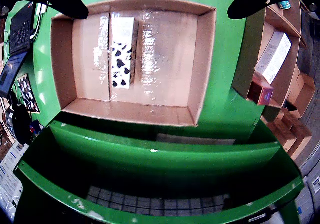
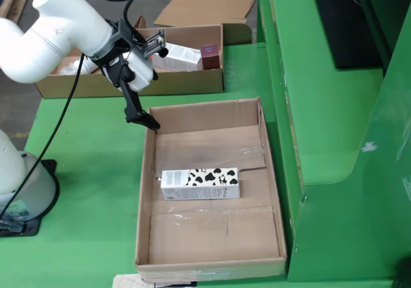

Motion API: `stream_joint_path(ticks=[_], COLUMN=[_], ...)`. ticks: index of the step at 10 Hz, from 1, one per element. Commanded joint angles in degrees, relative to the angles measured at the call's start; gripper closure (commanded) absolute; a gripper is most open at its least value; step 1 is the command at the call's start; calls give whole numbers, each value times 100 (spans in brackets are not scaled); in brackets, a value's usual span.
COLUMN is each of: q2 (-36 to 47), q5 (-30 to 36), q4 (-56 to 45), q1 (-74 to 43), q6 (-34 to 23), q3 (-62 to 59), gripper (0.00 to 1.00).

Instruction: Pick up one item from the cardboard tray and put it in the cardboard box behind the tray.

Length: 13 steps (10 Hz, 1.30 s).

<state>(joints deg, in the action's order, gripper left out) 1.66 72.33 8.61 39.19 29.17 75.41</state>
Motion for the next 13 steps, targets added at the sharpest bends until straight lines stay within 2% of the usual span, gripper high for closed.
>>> stream_joint_path(ticks=[1, 2, 3, 4, 5, 6, 7, 8, 10, 11, 13], q2=[-1773, -2590, -2590, -3613, -5205, -5616, -6602, -6678, -7073, -7148, -7270], q5=[378, 542, 542, 696, 731, 556, -1500, -1752, -1767, -1767, -1765], q4=[-51, -389, -389, -974, -1648, -567, 2052, 2073, 2073, 2073, 2073], q1=[-850, -1128, -1128, -1404, -1669, -1796, -1610, -1636, -1854, -1862, -1875], q6=[-620, -780, -780, -968, -1205, -1412, -2056, -2071, -2042, -1774, -1781], q3=[-2257, -3378, -3378, -4947, -7541, -7541, -7541, -7541, -7541, -7541, -7541], gripper=[0, 0, 0, 0, 0, 0, 0, 0, 0, 0, 0])
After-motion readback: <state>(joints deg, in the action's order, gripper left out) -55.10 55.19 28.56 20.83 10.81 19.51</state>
